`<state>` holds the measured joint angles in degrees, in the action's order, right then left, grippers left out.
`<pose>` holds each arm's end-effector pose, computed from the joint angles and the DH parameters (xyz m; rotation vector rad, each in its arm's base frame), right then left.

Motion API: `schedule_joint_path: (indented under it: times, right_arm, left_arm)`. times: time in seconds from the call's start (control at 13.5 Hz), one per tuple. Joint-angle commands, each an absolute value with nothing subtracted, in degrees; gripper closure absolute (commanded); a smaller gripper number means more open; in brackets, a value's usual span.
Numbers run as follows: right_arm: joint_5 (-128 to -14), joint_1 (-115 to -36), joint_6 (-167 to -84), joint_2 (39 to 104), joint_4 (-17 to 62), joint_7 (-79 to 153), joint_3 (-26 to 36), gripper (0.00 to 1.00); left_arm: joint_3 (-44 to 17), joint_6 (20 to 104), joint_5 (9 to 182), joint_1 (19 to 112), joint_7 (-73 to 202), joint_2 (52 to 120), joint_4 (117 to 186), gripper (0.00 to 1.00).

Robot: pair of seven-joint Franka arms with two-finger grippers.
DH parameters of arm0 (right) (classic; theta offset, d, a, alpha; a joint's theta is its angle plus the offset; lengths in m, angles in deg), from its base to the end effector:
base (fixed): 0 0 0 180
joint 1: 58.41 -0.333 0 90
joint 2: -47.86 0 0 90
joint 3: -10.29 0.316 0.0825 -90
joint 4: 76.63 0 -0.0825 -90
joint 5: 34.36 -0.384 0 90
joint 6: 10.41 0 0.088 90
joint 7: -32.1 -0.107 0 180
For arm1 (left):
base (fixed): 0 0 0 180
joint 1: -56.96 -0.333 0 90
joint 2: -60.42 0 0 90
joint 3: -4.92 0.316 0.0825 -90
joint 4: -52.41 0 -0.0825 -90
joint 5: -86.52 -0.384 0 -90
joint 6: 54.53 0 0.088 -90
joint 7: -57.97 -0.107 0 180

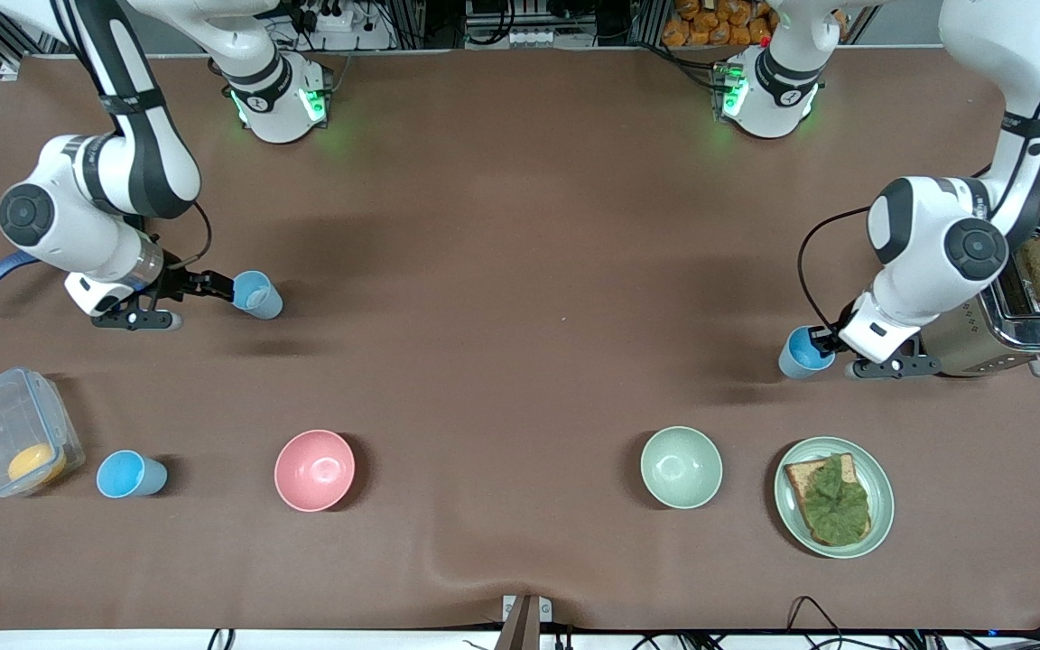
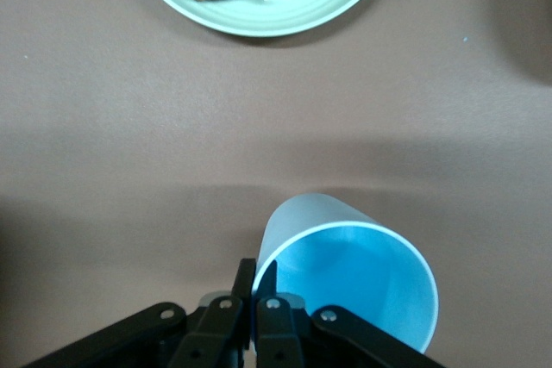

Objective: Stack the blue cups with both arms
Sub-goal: 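Close the right gripper on the blue cup while the left gripper holds its cup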

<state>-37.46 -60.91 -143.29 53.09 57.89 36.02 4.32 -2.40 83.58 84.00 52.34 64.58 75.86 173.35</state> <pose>0.4958 -0.0293 0.2839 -3.1004 0.0488 0.1818 0.5790 -0.0258 0.2915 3.1339 0.0644 0.0508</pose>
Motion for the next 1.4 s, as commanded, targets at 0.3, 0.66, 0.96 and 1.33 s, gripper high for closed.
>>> schedule_joint_path:
  times: [0.3,0.66,0.96,1.33]
  right_arm:
    - [-36.56,-61.05,-147.43,54.97,60.83,36.32,4.22,0.00]
    - [-36.56,-61.05,-148.13,56.38,61.10,36.32,4.31,0.00]
    - [-36.65,-61.14,-148.66,56.73,61.80,36.24,4.40,0.27]
    - [-37.44,-61.40,-147.96,56.73,61.71,35.45,4.40,0.92]
  left_arm:
    - [-3.51,68.27,85.63,53.35,65.18,76.06,161.24,1.00]
    - [-5.88,63.60,86.34,53.44,65.62,76.15,157.02,1.00]
    - [-6.68,62.72,86.43,54.23,66.58,76.32,156.30,1.00]
    - [-6.77,62.63,86.34,55.55,67.64,76.24,156.30,1.00]
